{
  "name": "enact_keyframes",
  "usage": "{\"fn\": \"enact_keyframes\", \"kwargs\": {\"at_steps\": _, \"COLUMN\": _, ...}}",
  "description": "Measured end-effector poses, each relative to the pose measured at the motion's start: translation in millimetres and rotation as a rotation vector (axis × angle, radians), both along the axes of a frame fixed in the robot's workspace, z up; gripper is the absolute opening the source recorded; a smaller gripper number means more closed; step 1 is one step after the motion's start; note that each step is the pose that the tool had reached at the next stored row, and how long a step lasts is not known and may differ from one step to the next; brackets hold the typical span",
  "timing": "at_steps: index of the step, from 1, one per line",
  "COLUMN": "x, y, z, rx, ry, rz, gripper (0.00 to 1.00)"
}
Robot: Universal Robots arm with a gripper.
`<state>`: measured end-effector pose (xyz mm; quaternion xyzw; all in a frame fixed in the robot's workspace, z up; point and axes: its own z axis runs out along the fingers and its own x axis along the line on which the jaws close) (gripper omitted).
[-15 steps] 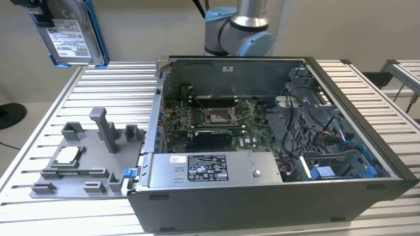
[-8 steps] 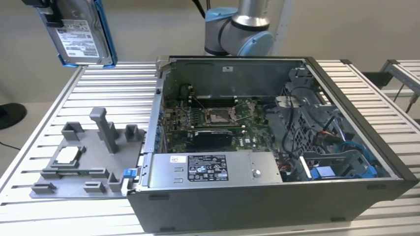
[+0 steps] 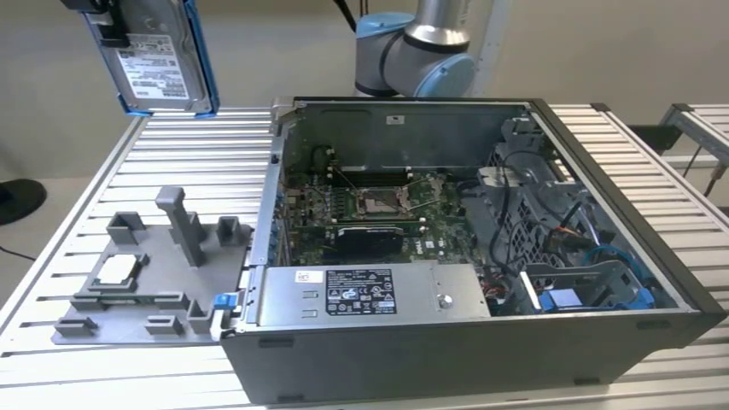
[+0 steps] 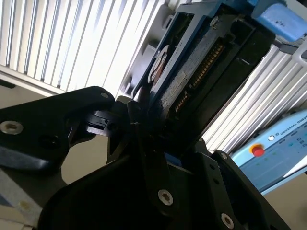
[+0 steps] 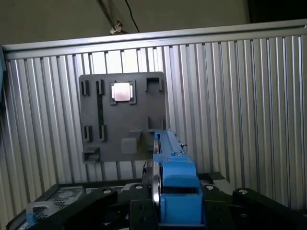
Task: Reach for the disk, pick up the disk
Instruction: 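Pick up the disk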
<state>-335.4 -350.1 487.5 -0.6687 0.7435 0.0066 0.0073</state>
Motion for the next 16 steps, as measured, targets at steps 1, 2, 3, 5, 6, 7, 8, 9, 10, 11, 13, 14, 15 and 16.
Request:
{"fn": "enact_keyframes", "kwargs": {"at_steps": 1, "x": 2.3, "y": 0.0, "z": 0.0, "rx": 0.0000, "ry": 0.0000, "rz": 0.000, "gripper": 0.00}}
{"fn": "enact_keyframes", "kwargs": {"at_steps": 2, "x": 4.6, "y": 0.0, "z": 0.0, "rx": 0.0000, "ry": 0.0001, "rz": 0.000, "gripper": 0.00}}
{"fn": "enact_keyframes", "kwargs": {"at_steps": 3, "x": 7.1, "y": 0.0, "z": 0.0, "rx": 0.0000, "ry": 0.0000, "rz": 0.000, "gripper": 0.00}}
{"fn": "enact_keyframes", "kwargs": {"at_steps": 5, "x": 12.0, "y": 0.0, "z": 0.0, "rx": 0.0000, "ry": 0.0001, "rz": 0.000, "gripper": 0.00}}
{"fn": "enact_keyframes", "kwargs": {"at_steps": 6, "x": 14.6, "y": 0.0, "z": 0.0, "rx": 0.0000, "ry": 0.0000, "rz": 0.000, "gripper": 0.00}}
{"fn": "enact_keyframes", "kwargs": {"at_steps": 7, "x": 17.1, "y": 0.0, "z": 0.0, "rx": -0.0001, "ry": 0.0001, "rz": 0.000, "gripper": 0.00}}
{"fn": "enact_keyframes", "kwargs": {"at_steps": 8, "x": 19.6, "y": 0.0, "z": 0.0, "rx": 0.0000, "ry": 0.0001, "rz": 0.000, "gripper": 0.00}}
{"fn": "enact_keyframes", "kwargs": {"at_steps": 9, "x": 22.0, "y": 0.0, "z": 0.0, "rx": 0.0000, "ry": 0.0000, "rz": 0.000, "gripper": 0.00}}
{"fn": "enact_keyframes", "kwargs": {"at_steps": 10, "x": 24.7, "y": 0.0, "z": 0.0, "rx": 0.0000, "ry": 0.0000, "rz": 0.000, "gripper": 0.00}}
{"fn": "enact_keyframes", "kwargs": {"at_steps": 11, "x": 27.4, "y": 0.0, "z": 0.0, "rx": 0.0000, "ry": 0.0000, "rz": 0.000, "gripper": 0.00}}
{"fn": "enact_keyframes", "kwargs": {"at_steps": 13, "x": 32.6, "y": 0.0, "z": 0.0, "rx": 0.0000, "ry": 0.0000, "rz": 0.000, "gripper": 0.00}}
{"fn": "enact_keyframes", "kwargs": {"at_steps": 14, "x": 35.2, "y": 0.0, "z": 0.0, "rx": 0.0000, "ry": 0.0000, "rz": 0.000, "gripper": 0.00}}
{"fn": "enact_keyframes", "kwargs": {"at_steps": 15, "x": 37.8, "y": 0.0, "z": 0.0, "rx": 0.0000, "ry": 0.0000, "rz": 0.000, "gripper": 0.00}}
{"fn": "enact_keyframes", "kwargs": {"at_steps": 16, "x": 40.5, "y": 0.0, "z": 0.0, "rx": -0.0001, "ry": 0.0000, "rz": 0.000, "gripper": 0.00}}
